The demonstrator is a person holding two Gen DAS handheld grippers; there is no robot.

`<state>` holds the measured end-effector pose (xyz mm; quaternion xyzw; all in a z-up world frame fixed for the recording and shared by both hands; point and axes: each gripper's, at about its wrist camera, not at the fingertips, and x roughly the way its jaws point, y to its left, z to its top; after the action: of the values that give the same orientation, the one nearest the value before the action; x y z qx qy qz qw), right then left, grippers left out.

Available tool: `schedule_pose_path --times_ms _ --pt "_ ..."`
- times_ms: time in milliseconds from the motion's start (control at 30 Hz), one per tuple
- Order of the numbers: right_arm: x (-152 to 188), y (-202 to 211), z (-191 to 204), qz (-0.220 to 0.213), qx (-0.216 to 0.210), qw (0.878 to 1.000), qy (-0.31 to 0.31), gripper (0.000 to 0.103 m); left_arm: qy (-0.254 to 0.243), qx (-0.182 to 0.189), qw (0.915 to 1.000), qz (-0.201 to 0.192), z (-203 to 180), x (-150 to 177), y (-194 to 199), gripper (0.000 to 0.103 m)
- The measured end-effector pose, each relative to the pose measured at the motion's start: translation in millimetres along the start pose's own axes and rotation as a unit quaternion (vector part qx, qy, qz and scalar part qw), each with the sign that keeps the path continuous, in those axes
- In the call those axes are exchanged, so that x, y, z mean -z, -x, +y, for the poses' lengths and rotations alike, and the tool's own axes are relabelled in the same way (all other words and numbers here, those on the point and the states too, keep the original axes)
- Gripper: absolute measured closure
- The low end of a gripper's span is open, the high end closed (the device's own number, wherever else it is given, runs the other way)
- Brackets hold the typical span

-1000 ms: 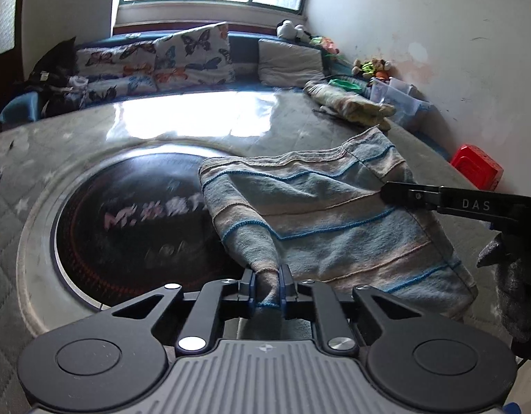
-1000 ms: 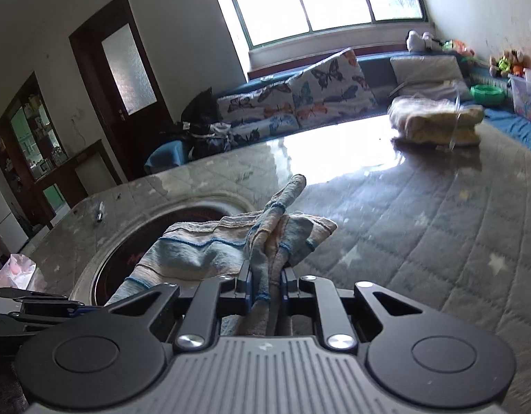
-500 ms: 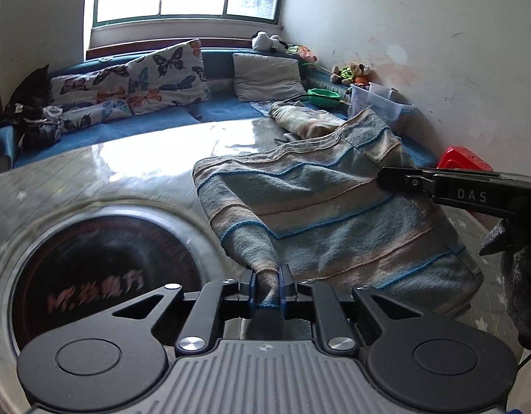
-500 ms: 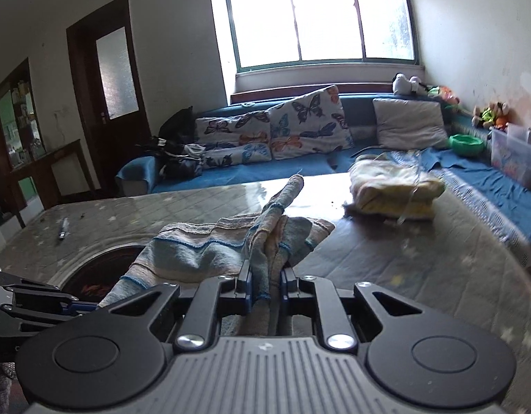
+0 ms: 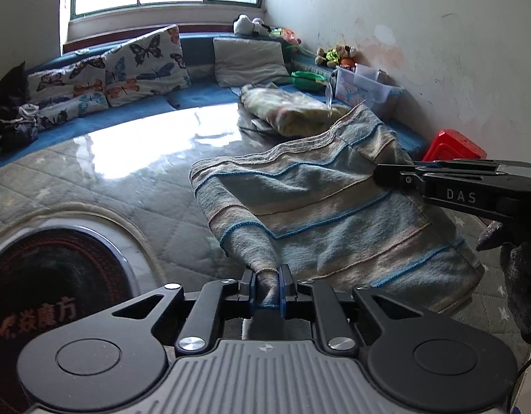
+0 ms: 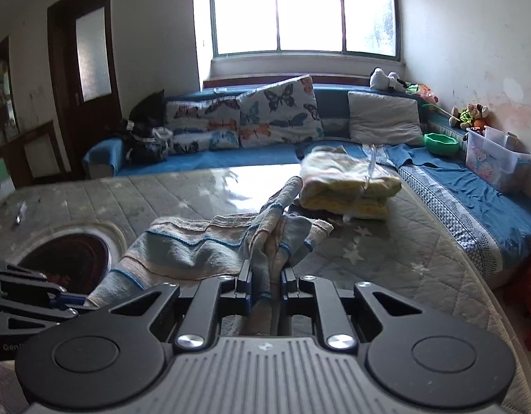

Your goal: Fold clothes

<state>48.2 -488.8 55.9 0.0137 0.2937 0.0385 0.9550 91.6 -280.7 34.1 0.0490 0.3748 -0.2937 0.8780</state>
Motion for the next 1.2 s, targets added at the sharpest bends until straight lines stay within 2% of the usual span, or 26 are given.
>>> schedule_pose_path --times_ms 133,267,400,500,600,833,1033,1200 --pt "10 -12 -7 0.024 0.006 1.000 0.004 0.088 0.003 0.004 0.9999 0.016 0 6 -10 0.089" --pt "19 -19 -12 0.036 0.020 0.999 -0.001 0.081 -0.001 0.000 0.9998 0.020 -1 10 -10 0.080" --pt "21 -13 -14 0.030 0.029 0.999 -0.003 0.079 -0.006 -0.008 0.9998 0.017 0 13 -6 0.067" --pt "21 -7 -14 0.023 0.040 0.999 0.000 0.079 -0.007 -0.010 0.9997 0.020 1 19 -5 0.062" --pt "23 6 -8 0.008 0.043 0.999 0.002 0.079 -0.008 -0.012 0.9997 0.019 1 25 -1 0.060" --pt "43 30 13 0.000 0.007 1.000 0.008 0.079 -0.012 -0.020 0.9996 0.017 1 38 9 0.053" --pt "76 34 12 0.023 0.022 0.999 -0.020 0.077 -0.016 -0.027 0.9994 0.015 2 48 17 0.047" --pt "88 47 6 0.013 0.034 0.998 -0.046 0.068 -0.013 -0.030 0.9993 0.017 3 53 24 0.042"
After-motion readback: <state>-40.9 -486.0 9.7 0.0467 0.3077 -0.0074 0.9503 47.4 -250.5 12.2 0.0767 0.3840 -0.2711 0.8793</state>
